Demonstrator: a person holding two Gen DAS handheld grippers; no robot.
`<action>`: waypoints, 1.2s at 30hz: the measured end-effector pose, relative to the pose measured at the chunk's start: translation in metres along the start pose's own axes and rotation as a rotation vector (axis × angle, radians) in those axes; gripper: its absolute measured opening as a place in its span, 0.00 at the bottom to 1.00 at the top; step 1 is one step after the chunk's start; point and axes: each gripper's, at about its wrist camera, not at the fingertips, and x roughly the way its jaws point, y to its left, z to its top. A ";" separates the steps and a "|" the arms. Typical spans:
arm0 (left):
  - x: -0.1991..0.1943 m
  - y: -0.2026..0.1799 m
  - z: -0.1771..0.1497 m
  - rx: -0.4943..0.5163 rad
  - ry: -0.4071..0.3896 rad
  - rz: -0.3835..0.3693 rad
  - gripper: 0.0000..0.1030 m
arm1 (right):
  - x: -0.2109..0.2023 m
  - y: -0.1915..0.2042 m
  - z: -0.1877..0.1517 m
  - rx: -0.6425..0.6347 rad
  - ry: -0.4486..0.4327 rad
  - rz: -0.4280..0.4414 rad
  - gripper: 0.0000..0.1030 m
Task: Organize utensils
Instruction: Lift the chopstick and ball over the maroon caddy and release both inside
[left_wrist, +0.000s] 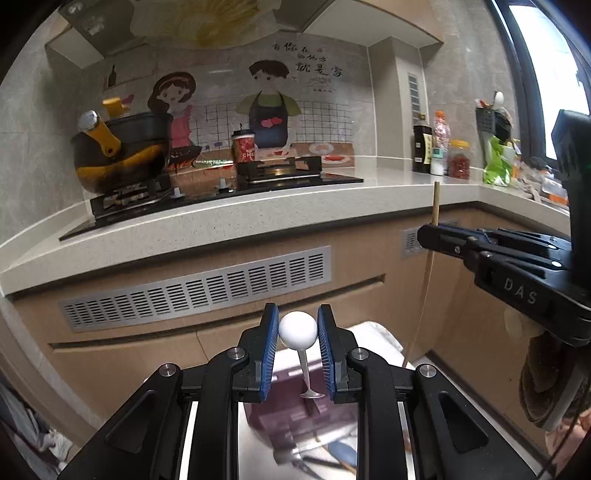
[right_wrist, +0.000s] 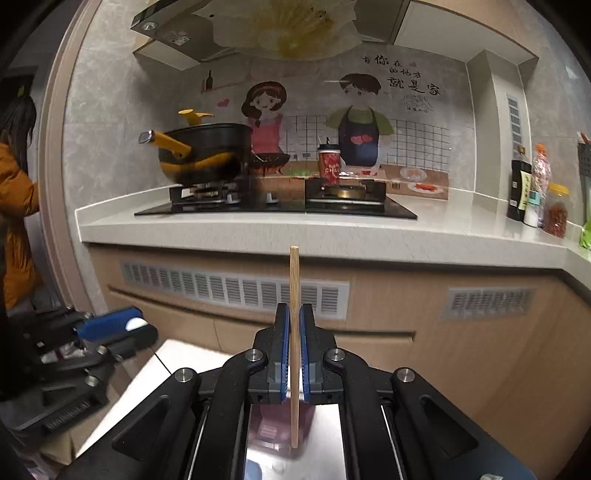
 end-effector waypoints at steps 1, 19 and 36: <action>0.010 0.004 0.001 -0.005 0.009 -0.002 0.22 | 0.010 0.000 0.002 0.004 -0.001 -0.010 0.05; 0.130 0.038 -0.081 -0.117 0.255 -0.044 0.45 | 0.145 0.001 -0.106 0.016 0.323 -0.004 0.44; 0.059 -0.034 -0.180 -0.034 0.380 -0.169 0.52 | 0.051 -0.031 -0.189 -0.012 0.398 -0.053 0.63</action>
